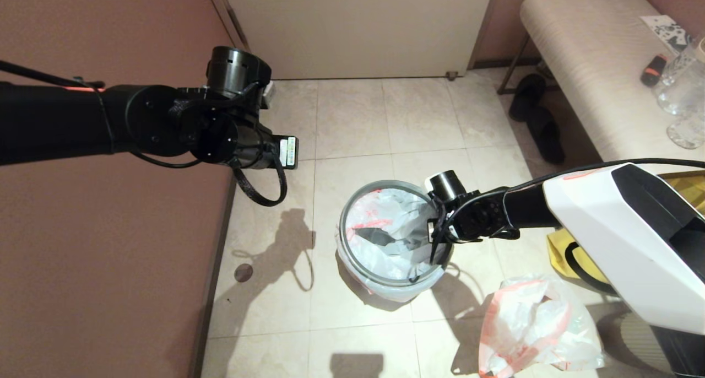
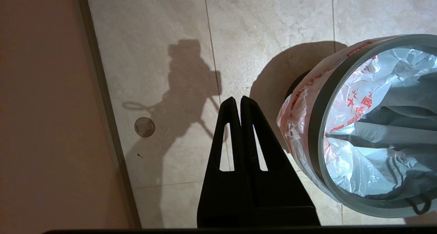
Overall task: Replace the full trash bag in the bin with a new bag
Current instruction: Place the trash can ring on the trash can
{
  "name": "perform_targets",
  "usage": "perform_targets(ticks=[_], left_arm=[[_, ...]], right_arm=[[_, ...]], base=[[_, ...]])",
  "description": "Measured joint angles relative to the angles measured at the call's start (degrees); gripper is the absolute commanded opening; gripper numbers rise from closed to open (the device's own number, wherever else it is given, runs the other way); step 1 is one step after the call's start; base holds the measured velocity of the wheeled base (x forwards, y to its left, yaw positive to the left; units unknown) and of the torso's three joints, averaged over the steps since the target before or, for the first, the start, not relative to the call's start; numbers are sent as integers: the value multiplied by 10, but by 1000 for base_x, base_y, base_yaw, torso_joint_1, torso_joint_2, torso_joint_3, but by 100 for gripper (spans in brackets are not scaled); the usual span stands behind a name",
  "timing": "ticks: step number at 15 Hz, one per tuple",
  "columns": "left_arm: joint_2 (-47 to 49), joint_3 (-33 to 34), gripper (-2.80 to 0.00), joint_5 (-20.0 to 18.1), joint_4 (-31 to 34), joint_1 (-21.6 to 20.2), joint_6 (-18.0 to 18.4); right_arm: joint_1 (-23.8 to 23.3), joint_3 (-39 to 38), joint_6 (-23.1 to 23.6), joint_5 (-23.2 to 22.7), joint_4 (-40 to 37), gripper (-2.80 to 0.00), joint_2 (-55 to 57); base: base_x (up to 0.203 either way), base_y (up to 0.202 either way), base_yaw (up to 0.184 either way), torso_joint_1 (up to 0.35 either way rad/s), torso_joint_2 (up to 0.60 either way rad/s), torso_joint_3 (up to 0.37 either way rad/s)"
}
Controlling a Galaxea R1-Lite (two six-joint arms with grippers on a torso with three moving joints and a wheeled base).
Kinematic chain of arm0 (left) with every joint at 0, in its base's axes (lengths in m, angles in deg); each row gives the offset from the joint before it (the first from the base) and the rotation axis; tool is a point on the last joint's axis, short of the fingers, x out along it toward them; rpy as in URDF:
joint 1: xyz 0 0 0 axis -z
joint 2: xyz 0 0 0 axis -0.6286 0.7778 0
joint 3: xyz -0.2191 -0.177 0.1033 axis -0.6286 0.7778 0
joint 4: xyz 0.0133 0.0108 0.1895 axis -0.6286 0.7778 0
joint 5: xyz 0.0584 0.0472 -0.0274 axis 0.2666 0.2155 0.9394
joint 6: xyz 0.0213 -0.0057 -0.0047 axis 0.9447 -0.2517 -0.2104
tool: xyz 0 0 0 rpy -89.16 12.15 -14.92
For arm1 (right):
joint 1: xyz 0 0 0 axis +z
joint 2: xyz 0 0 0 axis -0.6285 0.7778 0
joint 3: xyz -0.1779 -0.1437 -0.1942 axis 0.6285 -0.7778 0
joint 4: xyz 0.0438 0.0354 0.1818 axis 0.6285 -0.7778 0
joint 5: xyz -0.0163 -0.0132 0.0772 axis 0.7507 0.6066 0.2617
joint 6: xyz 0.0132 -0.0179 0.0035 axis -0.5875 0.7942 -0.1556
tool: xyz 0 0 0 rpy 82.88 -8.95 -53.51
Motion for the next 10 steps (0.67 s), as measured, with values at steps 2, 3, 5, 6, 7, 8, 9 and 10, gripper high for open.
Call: perform_targets(ticks=[2, 3, 5, 6, 7, 8, 9, 10], left_arm=[[1, 0, -280, 0, 0, 0, 0], [1, 0, -280, 0, 0, 0, 0], [4, 0, -280, 0, 0, 1, 1], [5, 0, -280, 0, 0, 2, 1], [6, -1, -280, 0, 0, 4, 1], [6, -1, -280, 0, 0, 5, 0], [6, -1, -280, 0, 0, 5, 0], [6, 0, -280, 0, 0, 6, 0]], right_arm=[[1, 5, 2, 0, 1, -280, 8], [1, 9, 3, 0, 1, -280, 15], [1, 23, 5, 0, -2, -280, 32], [0, 28, 7, 0, -2, -280, 38], [0, 33, 13, 2, -2, -280, 44], [0, 36, 17, 3, -1, -280, 47], [1, 36, 17, 5, -1, -280, 47], [2, 36, 17, 6, -1, -280, 44]], base=[[0, 0, 0, 0, 0, 0], [0, 0, 0, 0, 0, 0], [0, 0, 0, 0, 0, 0], [0, 0, 0, 0, 0, 0], [0, 0, 0, 0, 0, 0], [0, 0, 0, 0, 0, 0], [0, 0, 0, 0, 0, 0], [0, 0, 0, 0, 0, 0]])
